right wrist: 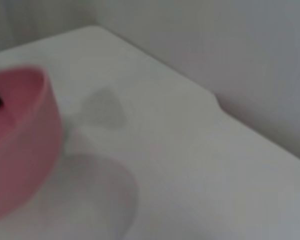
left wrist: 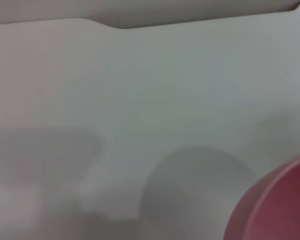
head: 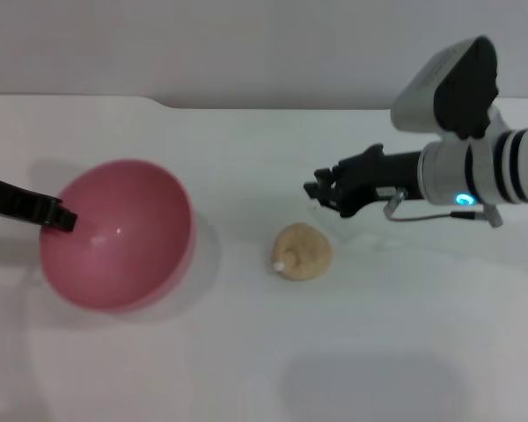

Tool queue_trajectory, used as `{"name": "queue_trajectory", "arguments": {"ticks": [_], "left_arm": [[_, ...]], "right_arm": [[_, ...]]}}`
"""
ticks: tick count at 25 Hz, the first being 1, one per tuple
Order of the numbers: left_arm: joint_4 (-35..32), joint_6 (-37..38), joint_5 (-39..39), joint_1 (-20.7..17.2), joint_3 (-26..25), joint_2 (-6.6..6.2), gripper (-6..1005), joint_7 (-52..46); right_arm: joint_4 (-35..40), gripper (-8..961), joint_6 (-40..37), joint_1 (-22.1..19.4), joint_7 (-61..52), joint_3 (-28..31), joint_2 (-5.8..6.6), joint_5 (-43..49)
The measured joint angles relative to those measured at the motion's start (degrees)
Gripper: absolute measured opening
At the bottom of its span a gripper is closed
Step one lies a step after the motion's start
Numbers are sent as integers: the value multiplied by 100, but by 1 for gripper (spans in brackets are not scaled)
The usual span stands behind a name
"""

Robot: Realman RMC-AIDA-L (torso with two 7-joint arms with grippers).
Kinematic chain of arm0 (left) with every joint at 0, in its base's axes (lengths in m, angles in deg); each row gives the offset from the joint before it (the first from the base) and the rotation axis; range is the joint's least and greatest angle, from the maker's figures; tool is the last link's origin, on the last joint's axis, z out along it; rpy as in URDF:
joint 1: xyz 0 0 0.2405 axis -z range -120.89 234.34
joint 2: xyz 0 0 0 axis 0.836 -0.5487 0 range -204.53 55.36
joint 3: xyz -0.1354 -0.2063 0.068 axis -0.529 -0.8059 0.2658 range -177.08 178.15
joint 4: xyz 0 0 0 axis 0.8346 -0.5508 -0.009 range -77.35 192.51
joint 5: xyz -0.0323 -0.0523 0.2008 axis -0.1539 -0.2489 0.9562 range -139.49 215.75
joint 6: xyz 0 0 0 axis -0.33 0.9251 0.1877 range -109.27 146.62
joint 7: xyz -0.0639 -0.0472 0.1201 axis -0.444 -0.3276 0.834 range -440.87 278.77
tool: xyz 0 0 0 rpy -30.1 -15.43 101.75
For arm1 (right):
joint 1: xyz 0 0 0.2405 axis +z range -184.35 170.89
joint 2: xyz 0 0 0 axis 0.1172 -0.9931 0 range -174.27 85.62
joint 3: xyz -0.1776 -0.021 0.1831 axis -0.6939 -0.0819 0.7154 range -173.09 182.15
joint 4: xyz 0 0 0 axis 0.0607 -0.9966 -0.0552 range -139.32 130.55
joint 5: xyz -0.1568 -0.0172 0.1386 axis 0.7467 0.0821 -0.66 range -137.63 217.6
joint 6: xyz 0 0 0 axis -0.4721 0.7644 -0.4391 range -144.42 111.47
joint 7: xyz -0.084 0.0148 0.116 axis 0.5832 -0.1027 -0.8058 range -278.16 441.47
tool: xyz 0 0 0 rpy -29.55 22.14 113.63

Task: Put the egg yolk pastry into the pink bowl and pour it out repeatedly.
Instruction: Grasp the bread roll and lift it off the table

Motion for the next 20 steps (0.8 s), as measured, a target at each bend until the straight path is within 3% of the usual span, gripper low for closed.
{"name": "queue_trajectory", "arguments": {"ticks": [4, 15, 20], "left_arm": [[223, 105, 238, 196, 321, 34, -2, -104], [111, 325, 202, 266, 217, 9, -2, -306], [126, 325, 216, 333, 242, 13, -1, -308]], "right_arm": [[72, 111, -370, 102, 7, 164, 33, 37], [-379, 64, -859, 48, -61, 187, 0, 449], [-637, 297, -697, 104, -49, 146, -15, 359]]}}
